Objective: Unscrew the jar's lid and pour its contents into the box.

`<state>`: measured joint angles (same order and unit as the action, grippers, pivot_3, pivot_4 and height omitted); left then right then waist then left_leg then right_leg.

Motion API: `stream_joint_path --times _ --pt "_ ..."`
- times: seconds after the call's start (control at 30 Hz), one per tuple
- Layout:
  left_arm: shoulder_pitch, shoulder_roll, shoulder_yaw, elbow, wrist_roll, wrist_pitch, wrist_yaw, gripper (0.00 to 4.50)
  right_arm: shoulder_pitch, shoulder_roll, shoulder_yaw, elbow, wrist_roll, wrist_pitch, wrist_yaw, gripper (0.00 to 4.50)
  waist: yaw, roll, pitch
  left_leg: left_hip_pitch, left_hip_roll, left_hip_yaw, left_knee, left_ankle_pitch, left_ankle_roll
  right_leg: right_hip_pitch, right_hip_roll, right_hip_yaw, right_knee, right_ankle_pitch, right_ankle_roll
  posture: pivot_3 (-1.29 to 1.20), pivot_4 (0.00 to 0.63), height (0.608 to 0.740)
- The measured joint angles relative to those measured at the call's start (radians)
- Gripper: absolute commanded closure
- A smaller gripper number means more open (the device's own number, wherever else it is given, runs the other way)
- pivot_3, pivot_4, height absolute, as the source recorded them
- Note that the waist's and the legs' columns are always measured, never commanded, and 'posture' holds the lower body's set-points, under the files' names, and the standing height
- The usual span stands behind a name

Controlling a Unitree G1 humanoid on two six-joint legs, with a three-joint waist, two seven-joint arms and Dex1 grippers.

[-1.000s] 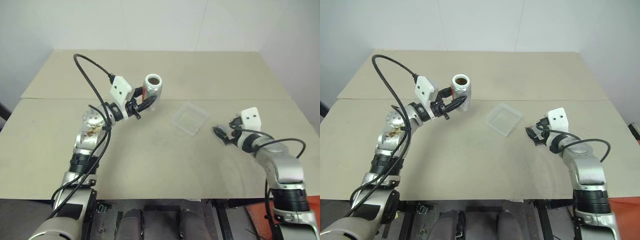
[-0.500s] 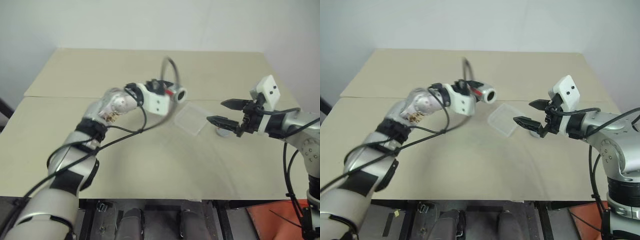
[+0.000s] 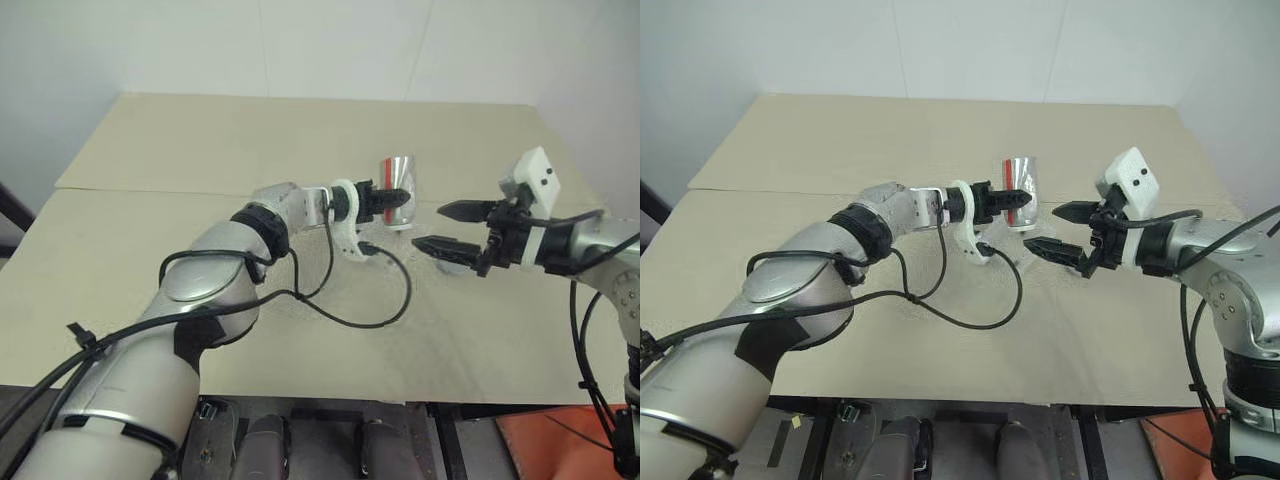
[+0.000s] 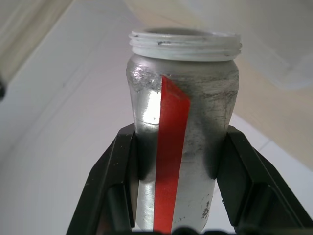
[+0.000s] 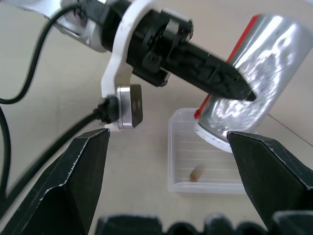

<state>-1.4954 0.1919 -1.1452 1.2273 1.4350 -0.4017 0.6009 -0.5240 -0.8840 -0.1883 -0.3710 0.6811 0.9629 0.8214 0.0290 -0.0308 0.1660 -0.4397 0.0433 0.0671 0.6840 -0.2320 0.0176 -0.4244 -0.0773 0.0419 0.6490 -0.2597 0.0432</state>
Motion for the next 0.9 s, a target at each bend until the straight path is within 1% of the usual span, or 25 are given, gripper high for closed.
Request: stream_joint_path --times 0.1,0.33,0.43,0.5,0.57,0.7,0.73,0.8,0.9 --pt "0.0 -0.001 -0.011 0.016 0.012 0.036 0.026 2.65 0.004 0.002 -0.002 -0.017 0.014 0.002 -0.016 0.05 0.003 0.0 0.0 0.0 0.0 0.0 0.0 0.0 0.0 0.0 0.0 0.0 0.0 0.0 0.0 0.0 0.15 0.74" --pt "0.0 0.002 -0.006 0.034 -0.016 0.029 0.026 2.65 0.019 0.002 -0.006 -0.02 0.03 0.002 -0.04 0.05 0.011 0.0 0.0 0.0 0.0 0.0 0.0 0.0 0.0 0.0 0.0 0.0 0.0 0.0 0.0 0.0 0.15 0.74" --pt "0.0 0.009 0.033 0.034 -0.064 0.002 0.009 2.65 0.019 0.002 -0.006 -0.02 0.03 0.002 -0.04 0.05 0.011 0.0 0.0 0.0 0.0 0.0 0.0 0.0 0.0 0.0 0.0 0.0 0.0 0.0 0.0 0.0 0.15 0.74" --pt "0.0 0.019 0.084 0.035 -0.123 -0.034 -0.022 2.65 0.019 0.002 -0.006 -0.02 0.03 0.002 -0.039 0.05 0.011 0.0 0.0 0.0 0.0 0.0 0.0 0.0 0.0 0.0 0.0 0.0 0.0 0.0 0.0 0.0 0.15 0.74" --pt "0.004 0.035 0.164 0.036 -0.214 -0.082 -0.077 2.65 0.019 0.002 -0.006 -0.018 0.029 0.001 -0.038 0.05 0.009 0.0 0.0 0.0 0.0 0.0 0.001 0.0 0.0 0.0 0.0 0.0 0.0 0.0 0.0 0.0 0.15 0.74" --pt "0.051 0.092 0.381 0.023 -0.456 -0.172 -0.242 2.65 0.019 0.003 -0.006 -0.012 0.03 0.0 -0.037 0.05 0.001 0.001 0.0 0.001 0.0 0.0 0.001 0.0 0.0 0.0 0.0 0.0 0.001 0.0 0.0 0.0 0.15 0.74" --pt "0.086 0.119 0.447 0.008 -0.537 -0.204 -0.303 2.65 0.019 0.003 -0.006 -0.013 0.03 0.0 -0.037 0.05 -0.003 0.001 0.0 0.001 0.001 0.0 0.001 0.0 0.0 0.0 0.0 0.0 0.001 0.0 0.0 0.0 0.15 0.74" --pt "0.145 0.154 0.535 -0.01 -0.646 -0.242 -0.404 2.65 0.02 0.006 -0.006 -0.013 0.032 0.0 -0.036 0.05 -0.007 0.001 0.0 0.001 0.001 0.0 0.001 0.0 -0.001 0.001 0.0 0.0 0.001 0.0 0.0 0.0 0.15 0.74" --pt "0.256 0.164 0.684 -0.072 -0.858 -0.248 -0.604 2.65 0.021 0.017 -0.006 -0.013 0.04 -0.008 -0.032 0.05 -0.009 0.001 0.0 0.0 0.001 0.0 0.005 0.0 0.0 0.001 0.0 -0.001 0.009 0.0 0.0 0.0 0.15 0.74"
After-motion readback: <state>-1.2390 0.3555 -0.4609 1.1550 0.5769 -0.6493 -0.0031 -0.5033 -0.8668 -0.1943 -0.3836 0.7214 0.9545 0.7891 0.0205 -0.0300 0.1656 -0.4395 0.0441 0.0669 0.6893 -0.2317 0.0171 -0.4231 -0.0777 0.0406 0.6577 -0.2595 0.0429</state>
